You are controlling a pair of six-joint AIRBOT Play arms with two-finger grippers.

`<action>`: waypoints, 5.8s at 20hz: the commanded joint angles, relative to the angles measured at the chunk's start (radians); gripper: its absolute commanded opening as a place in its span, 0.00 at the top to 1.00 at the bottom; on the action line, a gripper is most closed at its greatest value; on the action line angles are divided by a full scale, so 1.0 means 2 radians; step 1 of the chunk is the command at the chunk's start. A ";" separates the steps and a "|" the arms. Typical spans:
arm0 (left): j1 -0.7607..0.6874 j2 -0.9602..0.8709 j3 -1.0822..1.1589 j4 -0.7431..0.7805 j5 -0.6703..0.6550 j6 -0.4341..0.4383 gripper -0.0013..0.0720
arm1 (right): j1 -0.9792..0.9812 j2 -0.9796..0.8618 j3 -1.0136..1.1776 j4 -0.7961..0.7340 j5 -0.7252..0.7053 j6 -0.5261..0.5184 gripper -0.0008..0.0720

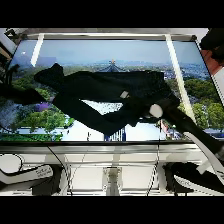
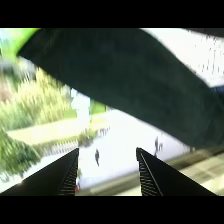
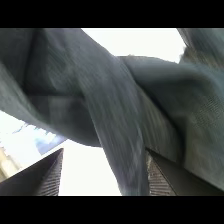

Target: Fold the clothes and pants, and hang the long-sleeved shirts on hangers.

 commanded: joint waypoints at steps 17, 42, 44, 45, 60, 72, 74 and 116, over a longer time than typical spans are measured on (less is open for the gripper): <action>0.021 0.097 -0.113 -0.073 0.024 0.019 0.42 | 0.054 -0.092 0.271 -0.059 0.109 0.035 0.96; -0.233 -0.010 -0.107 -0.098 0.227 -0.024 0.21 | 0.054 0.117 -0.105 0.084 0.421 0.190 0.96; -0.251 -0.058 -0.096 -0.113 0.226 -0.023 0.21 | 0.054 0.117 -0.105 0.084 0.404 0.190 0.96; -0.259 -0.078 -0.090 -0.113 0.226 -0.022 0.20 | 0.054 0.117 -0.105 0.084 0.397 0.190 0.96; -0.293 -0.123 -0.048 -0.059 0.236 -0.036 0.41 | 0.054 0.118 -0.105 0.085 0.377 0.190 0.96; -0.167 0.030 0.124 0.023 0.225 -0.033 0.95 | 0.053 0.119 -0.013 -0.063 0.234 0.316 0.96; -0.112 0.096 0.129 0.022 0.221 0.066 0.95 | 0.042 0.119 0.041 -0.078 0.163 0.336 0.96; -0.047 0.149 -0.174 0.245 0.021 -0.050 0.47 | 0.026 0.118 -0.021 0.072 0.178 0.143 0.40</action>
